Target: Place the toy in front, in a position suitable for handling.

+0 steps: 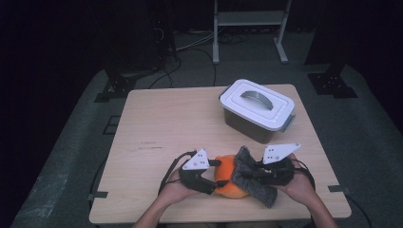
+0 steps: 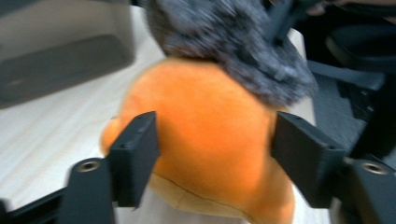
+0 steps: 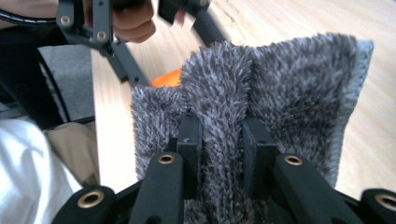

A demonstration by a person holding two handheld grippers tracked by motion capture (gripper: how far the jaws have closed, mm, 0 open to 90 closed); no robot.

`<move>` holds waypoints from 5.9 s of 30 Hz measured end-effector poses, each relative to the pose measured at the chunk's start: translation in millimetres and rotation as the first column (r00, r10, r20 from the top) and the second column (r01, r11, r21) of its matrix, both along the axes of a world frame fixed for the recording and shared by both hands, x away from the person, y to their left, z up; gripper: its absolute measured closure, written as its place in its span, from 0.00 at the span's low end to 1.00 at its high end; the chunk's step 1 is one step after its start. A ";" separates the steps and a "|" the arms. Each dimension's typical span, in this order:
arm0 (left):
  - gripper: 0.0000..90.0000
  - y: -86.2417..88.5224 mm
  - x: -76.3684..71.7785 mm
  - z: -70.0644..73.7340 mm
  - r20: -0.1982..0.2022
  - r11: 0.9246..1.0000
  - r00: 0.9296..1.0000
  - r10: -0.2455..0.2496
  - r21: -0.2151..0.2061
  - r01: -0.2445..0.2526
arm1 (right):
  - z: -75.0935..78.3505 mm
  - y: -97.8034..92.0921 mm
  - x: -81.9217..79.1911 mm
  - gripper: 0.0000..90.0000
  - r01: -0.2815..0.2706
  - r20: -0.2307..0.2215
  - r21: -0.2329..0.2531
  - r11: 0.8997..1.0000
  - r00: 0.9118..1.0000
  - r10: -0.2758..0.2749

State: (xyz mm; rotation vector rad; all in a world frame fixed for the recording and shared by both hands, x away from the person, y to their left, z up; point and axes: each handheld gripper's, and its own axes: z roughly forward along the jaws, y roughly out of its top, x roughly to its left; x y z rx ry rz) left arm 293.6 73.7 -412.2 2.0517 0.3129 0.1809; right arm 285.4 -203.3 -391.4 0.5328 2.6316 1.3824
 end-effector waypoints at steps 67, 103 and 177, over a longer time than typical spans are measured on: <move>0.31 -2.8 -6.5 0.0 0.046 0.995 0.995 -0.089 0.044 0.087 | -4.9 -9.8 3.4 0.80 -0.021 -0.036 -0.025 0.999 0.999 0.020; 0.22 -5.8 -5.6 -1.6 0.025 0.996 0.997 -0.076 0.057 0.074 | -1.0 -7.8 1.1 0.80 -0.067 -0.060 -0.022 0.997 0.996 0.066; 0.37 -0.9 -5.6 0.6 0.045 0.987 0.989 -0.143 0.086 0.139 | 9.8 12.9 -7.2 0.80 -0.061 0.027 -0.012 0.998 0.998 0.061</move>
